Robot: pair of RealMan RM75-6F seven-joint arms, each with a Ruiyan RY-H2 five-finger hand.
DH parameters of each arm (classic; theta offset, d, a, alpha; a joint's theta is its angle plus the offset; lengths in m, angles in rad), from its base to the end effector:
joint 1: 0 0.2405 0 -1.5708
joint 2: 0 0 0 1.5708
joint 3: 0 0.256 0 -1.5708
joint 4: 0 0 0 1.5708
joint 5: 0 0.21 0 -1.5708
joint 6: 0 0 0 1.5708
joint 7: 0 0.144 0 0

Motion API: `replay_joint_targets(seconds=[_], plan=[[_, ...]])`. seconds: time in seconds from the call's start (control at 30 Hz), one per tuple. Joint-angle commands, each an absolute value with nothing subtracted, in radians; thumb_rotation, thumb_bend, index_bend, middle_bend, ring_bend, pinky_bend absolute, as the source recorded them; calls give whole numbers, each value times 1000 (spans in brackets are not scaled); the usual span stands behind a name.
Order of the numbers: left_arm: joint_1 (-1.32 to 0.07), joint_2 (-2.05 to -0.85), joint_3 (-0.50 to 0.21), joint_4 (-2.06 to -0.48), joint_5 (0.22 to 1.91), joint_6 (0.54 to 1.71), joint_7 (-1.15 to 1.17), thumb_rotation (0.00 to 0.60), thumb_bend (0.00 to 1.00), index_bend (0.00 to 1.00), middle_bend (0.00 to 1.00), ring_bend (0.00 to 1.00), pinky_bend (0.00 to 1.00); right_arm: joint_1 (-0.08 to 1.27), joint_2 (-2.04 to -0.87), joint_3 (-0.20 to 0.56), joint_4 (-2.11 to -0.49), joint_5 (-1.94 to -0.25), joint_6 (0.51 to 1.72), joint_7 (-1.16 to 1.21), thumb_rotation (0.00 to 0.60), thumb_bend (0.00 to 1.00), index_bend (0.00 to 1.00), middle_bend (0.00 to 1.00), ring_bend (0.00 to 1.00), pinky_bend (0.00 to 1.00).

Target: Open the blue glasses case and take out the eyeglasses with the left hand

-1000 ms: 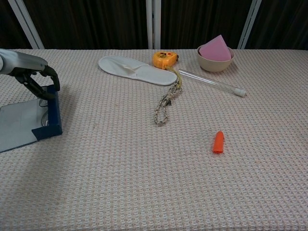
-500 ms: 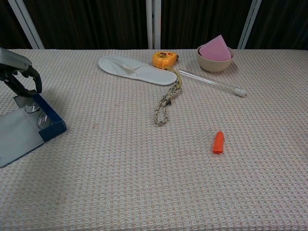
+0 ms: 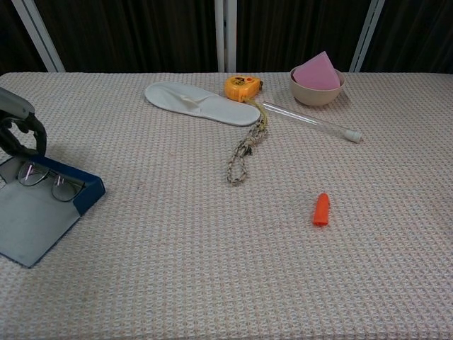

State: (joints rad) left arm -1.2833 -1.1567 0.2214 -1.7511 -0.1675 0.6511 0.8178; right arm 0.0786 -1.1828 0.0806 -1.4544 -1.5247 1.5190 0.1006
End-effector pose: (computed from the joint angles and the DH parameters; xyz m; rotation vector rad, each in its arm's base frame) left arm -0.1943 0.3479 0.0581 -1.8131 -1.2617 0.0601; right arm -0.3296 -0.1870 0.1615 1.3521 -0.8548 0.9612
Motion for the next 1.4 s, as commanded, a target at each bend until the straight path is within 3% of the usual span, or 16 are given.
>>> replay_joint_targets(seconds=[0.03,0.27,0.47,0.57,0.6,0.7,0.77,0.83,0.93,1.4], plan=[[-1311,-1140,247,-1774,-181,631,819,392,488,293,0,0,0,78,-1183,80,-1454,-1524,1519,101,600,306,0,0,0,0],[-1348,-1123,285,-1818,-171,630,794,392,488,378,0,0,0,80,-1184,79,-1453,-1526,1517,100,600,306,0,0,0,0],[-1370,-1124,314,-1831,-158,633,769,437,488,436,0,0,4,80,-1185,77,-1454,-1528,1518,97,600,306,0,0,0,0],[-1334,-1104,280,-1850,-49,652,717,577,486,300,0,0,9,80,-1185,77,-1455,-1529,1519,96,600,306,0,0,0,0],[-1315,-1096,267,-1861,3,669,700,599,481,235,0,0,8,80,-1185,77,-1455,-1529,1519,96,600,306,0,0,0,0],[-1224,-1087,225,-1904,222,754,636,600,399,77,0,0,0,80,-1185,76,-1456,-1530,1519,92,600,307,0,0,0,0],[-1152,-1096,200,-1918,363,802,578,600,268,15,0,0,0,81,-1186,76,-1457,-1531,1518,90,600,306,0,0,0,0],[-1083,-1122,177,-1908,489,848,520,600,198,1,0,0,0,82,-1187,76,-1457,-1532,1518,87,600,307,0,0,0,0],[-1021,-1171,167,-1862,613,880,478,600,178,0,0,0,0,82,-1189,74,-1457,-1533,1517,85,600,308,0,0,0,0],[-969,-1313,115,-1688,649,824,424,600,172,0,0,0,0,82,-1187,78,-1447,-1518,1510,102,600,311,0,0,0,0]])
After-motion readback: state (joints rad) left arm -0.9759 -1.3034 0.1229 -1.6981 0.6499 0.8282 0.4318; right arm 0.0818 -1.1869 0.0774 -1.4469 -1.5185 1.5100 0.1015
